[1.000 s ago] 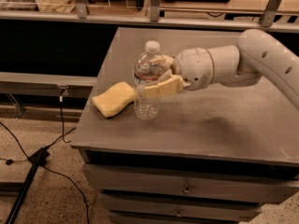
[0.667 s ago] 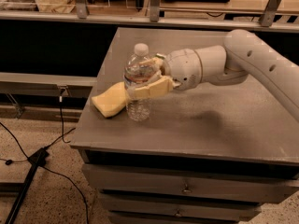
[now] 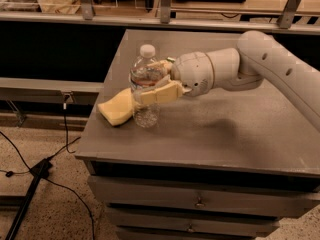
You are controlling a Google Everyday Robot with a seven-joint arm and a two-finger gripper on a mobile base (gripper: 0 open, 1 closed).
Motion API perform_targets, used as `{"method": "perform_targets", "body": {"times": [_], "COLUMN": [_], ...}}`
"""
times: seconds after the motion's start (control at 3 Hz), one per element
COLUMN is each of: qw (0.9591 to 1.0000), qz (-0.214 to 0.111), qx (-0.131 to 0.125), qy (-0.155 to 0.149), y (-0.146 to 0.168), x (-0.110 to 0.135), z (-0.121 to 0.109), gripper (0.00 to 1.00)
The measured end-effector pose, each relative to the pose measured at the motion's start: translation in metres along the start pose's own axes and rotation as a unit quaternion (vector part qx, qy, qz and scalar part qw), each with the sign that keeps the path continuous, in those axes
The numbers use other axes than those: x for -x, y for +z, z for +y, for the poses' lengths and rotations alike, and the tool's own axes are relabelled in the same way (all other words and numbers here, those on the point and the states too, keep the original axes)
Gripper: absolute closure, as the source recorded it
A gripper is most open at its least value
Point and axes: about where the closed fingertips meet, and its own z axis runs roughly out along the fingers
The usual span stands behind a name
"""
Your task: Move water bottle near sponge
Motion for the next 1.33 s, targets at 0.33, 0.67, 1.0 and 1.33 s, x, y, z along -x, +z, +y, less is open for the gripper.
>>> {"method": "perform_targets", "body": {"times": [0.33,0.67,1.0,1.33], "qw": [1.0,1.0,1.0,0.9992], "qz": [0.0,0.0,0.0,0.039], "qx": [0.003,0.004,0.004,-0.008], "qy": [-0.001,-0.001,-0.001,0.0], "y": [0.003,0.005,0.005,-0.013], "x": [0.001,0.002,0.002,0.005], "z": [0.001,0.001,0.001,0.006], "gripper": [0.07,0.0,0.0,0.0]}}
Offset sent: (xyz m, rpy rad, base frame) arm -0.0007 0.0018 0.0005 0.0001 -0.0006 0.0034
